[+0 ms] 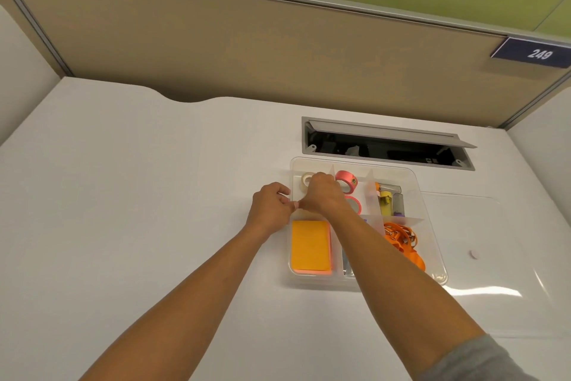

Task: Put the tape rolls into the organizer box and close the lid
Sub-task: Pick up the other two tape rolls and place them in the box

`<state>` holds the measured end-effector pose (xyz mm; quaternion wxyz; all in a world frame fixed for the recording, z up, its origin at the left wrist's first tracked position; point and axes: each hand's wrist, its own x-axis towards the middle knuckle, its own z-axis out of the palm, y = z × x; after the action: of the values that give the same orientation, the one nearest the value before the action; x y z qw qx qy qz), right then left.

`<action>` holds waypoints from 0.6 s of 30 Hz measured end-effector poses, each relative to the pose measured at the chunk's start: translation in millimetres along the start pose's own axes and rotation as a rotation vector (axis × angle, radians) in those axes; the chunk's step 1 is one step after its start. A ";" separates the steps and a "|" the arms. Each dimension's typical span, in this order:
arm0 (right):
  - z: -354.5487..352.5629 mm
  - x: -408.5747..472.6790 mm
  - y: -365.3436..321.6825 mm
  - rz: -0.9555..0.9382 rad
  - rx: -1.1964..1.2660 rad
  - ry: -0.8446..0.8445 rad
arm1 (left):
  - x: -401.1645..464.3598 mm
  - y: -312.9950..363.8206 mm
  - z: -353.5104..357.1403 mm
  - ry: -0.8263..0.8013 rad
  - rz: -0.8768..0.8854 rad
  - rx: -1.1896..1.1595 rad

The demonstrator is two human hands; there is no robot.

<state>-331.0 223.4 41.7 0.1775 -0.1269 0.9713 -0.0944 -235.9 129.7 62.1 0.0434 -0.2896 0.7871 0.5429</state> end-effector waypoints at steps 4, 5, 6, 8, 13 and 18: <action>-1.3 -1.1 -1.9 -0.009 -0.022 -0.007 | -0.2 -0.1 0.4 0.003 0.001 0.005; -1.5 -1.5 -1.7 -0.006 -0.019 -0.005 | -0.1 -0.1 0.6 0.004 0.001 0.005; -1.8 -2.1 -1.4 -0.004 -0.014 -0.003 | 0.0 -0.1 0.8 0.005 0.000 0.004; -2.2 -3.4 -1.3 -0.005 -0.008 0.005 | 0.1 0.0 1.1 0.008 -0.002 -0.001; -2.0 -4.8 -1.2 -0.004 -0.018 0.025 | -0.5 0.2 0.7 0.013 -0.003 0.000; 0.3 -4.1 -2.0 0.005 0.005 0.042 | 1.2 -0.3 1.6 0.017 -0.008 0.003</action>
<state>-326.8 222.7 43.2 0.1574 -0.1221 0.9749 -0.0990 -237.1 130.6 60.7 0.0395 -0.2972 0.7872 0.5390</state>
